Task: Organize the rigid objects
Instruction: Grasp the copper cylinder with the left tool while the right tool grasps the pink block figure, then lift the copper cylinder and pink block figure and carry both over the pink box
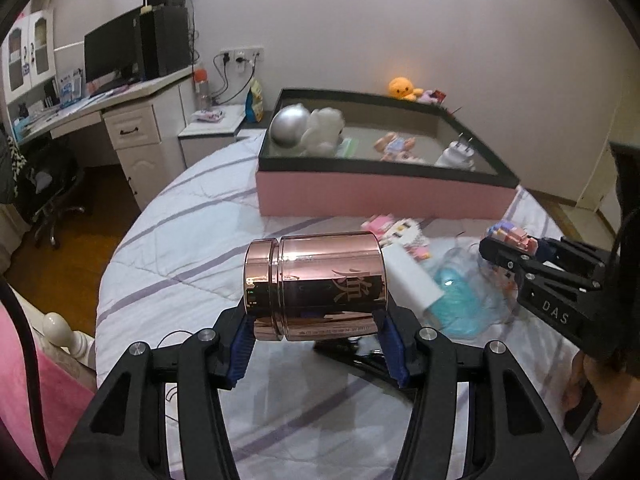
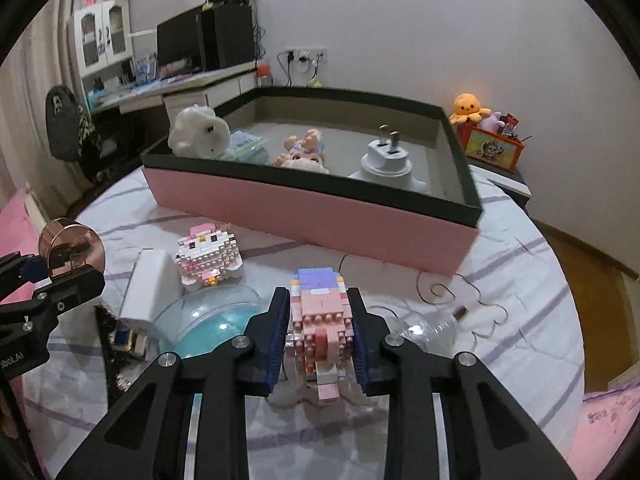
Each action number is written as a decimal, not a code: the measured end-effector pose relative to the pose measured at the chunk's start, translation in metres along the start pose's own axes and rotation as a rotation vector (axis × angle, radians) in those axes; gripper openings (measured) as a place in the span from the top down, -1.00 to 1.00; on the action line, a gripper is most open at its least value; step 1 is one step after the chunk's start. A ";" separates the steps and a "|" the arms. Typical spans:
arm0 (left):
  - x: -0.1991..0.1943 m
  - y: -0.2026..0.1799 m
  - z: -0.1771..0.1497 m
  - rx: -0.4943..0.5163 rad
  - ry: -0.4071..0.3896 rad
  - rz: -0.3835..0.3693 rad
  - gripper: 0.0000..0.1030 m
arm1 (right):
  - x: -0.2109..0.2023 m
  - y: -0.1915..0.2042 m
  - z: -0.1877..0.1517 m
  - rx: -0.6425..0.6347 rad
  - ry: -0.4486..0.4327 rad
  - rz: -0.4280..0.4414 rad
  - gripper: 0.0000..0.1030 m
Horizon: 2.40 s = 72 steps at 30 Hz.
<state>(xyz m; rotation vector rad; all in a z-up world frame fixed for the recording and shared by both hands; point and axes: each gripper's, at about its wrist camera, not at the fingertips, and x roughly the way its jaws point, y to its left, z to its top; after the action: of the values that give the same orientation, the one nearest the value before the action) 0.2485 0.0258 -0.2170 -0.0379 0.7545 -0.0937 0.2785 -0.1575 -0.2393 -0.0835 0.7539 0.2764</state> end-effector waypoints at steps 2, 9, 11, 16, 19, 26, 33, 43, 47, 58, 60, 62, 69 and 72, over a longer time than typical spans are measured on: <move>-0.008 -0.005 0.001 0.006 -0.018 -0.010 -0.06 | -0.014 -0.002 -0.003 0.019 -0.041 -0.006 0.47; -0.039 -0.025 0.002 0.012 -0.099 -0.070 -0.06 | -0.066 0.002 -0.003 0.053 -0.173 -0.010 0.47; -0.051 -0.030 0.002 0.011 -0.130 -0.079 -0.06 | -0.082 0.007 -0.004 0.058 -0.209 -0.003 0.47; -0.081 -0.039 0.003 0.008 -0.194 -0.064 -0.06 | -0.119 0.027 -0.005 0.027 -0.289 -0.005 0.46; -0.105 -0.043 0.006 -0.008 -0.247 -0.057 -0.06 | -0.137 0.035 -0.005 0.027 -0.327 -0.005 0.46; -0.151 -0.055 0.004 0.011 -0.346 -0.037 -0.06 | -0.174 0.047 -0.002 0.025 -0.415 -0.012 0.46; -0.182 -0.062 -0.001 0.040 -0.404 -0.025 -0.06 | -0.201 0.055 -0.005 0.018 -0.464 -0.029 0.46; -0.211 -0.072 -0.003 0.071 -0.505 0.052 -0.06 | -0.224 0.063 -0.006 0.010 -0.507 -0.033 0.46; -0.211 -0.070 0.000 0.068 -0.517 0.058 -0.06 | -0.223 0.066 -0.001 0.005 -0.512 -0.028 0.46; -0.175 -0.062 0.023 0.079 -0.488 0.062 -0.06 | -0.196 0.064 0.012 0.002 -0.485 -0.009 0.46; -0.159 -0.059 0.034 0.086 -0.471 0.055 -0.06 | -0.184 0.060 0.019 0.004 -0.468 0.001 0.46; -0.141 -0.056 0.046 0.095 -0.456 0.043 -0.06 | -0.170 0.055 0.027 0.006 -0.448 0.009 0.46; -0.053 -0.044 0.093 0.104 -0.345 -0.012 -0.06 | -0.099 0.032 0.068 0.017 -0.351 0.015 0.46; -0.008 -0.039 0.111 0.088 -0.270 -0.044 -0.06 | -0.058 0.019 0.084 0.029 -0.286 0.021 0.46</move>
<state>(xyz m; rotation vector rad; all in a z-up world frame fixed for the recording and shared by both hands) 0.3158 -0.0119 -0.1281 0.0164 0.4797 -0.1599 0.2883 -0.1379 -0.1379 -0.0078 0.4752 0.2900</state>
